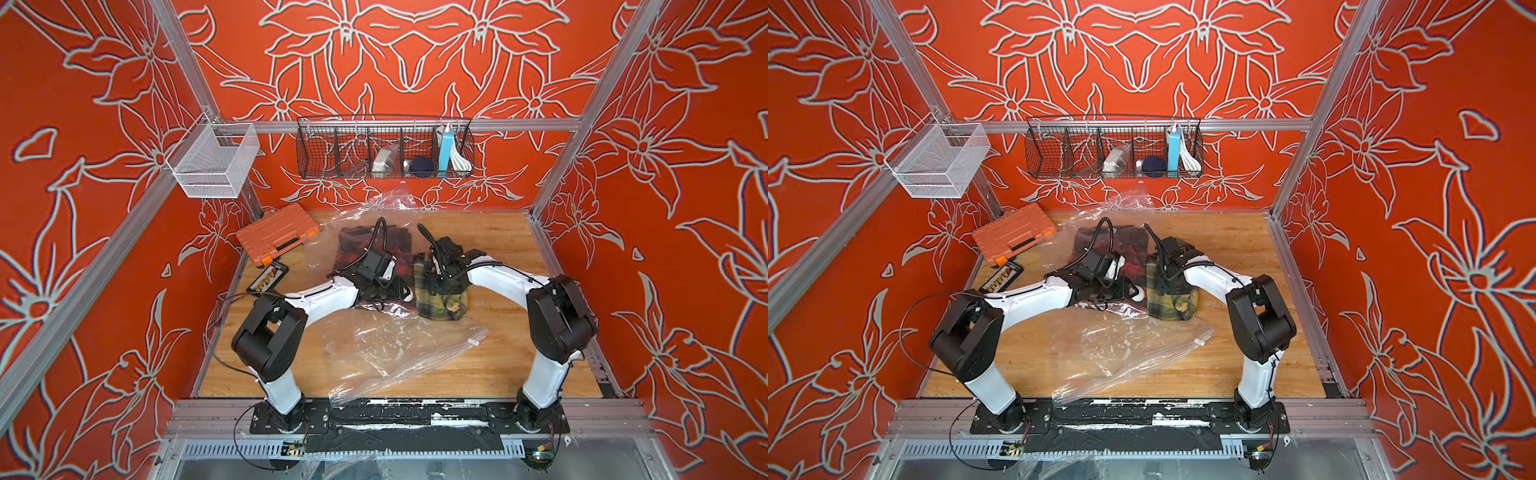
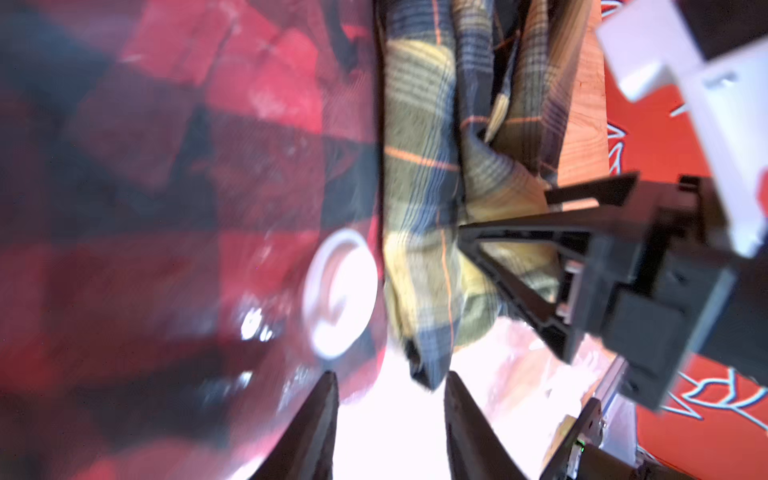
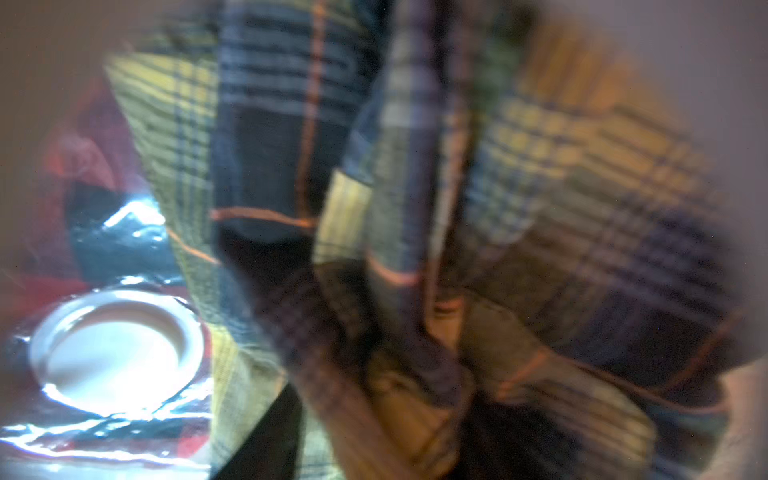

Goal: Place the folded shirt into the vacuum bag
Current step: Pick up the shirt in the vacuum bag.

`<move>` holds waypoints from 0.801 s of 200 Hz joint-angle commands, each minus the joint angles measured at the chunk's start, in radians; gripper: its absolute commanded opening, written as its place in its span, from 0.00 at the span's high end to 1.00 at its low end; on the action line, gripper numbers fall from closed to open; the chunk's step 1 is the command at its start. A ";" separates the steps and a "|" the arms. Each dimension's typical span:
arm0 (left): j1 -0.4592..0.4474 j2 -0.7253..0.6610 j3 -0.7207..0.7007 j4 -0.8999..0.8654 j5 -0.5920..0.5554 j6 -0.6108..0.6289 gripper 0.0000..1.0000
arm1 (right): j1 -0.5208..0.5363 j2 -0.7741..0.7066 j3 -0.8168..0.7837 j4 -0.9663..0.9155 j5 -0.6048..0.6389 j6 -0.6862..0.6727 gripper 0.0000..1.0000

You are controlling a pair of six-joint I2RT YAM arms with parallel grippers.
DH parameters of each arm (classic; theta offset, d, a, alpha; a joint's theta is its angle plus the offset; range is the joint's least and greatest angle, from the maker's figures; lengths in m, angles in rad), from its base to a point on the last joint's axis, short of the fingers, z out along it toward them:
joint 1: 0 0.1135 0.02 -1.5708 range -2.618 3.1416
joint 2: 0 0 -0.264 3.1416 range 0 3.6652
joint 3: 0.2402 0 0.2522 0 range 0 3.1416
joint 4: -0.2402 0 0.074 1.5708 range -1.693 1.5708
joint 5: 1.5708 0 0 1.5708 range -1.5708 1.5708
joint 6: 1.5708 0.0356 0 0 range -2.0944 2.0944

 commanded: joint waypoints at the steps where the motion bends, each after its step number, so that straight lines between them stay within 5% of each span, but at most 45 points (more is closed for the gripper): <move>1: -0.002 -0.085 -0.035 -0.063 -0.072 0.034 0.57 | 0.025 0.036 0.014 -0.100 0.052 -0.038 0.19; 38: -0.002 -0.176 -0.109 -0.061 -0.100 0.019 0.57 | 0.057 0.078 0.021 -0.134 0.051 -0.067 0.03; 83: -0.009 -0.260 -0.156 -0.103 -0.137 0.012 0.57 | 0.074 0.266 0.066 -0.226 0.214 -0.088 0.05; 115: -0.065 -0.323 -0.178 -0.155 -0.205 0.069 0.56 | -0.005 0.262 0.053 -0.182 0.153 -0.090 0.30; 132: -0.136 -0.359 -0.191 -0.165 -0.262 0.127 0.52 | -0.048 0.245 0.068 -0.165 0.128 -0.107 0.52; 160: -0.272 -0.380 -0.185 -0.192 -0.325 0.200 0.46 | -0.092 0.223 0.091 -0.158 0.153 -0.110 0.73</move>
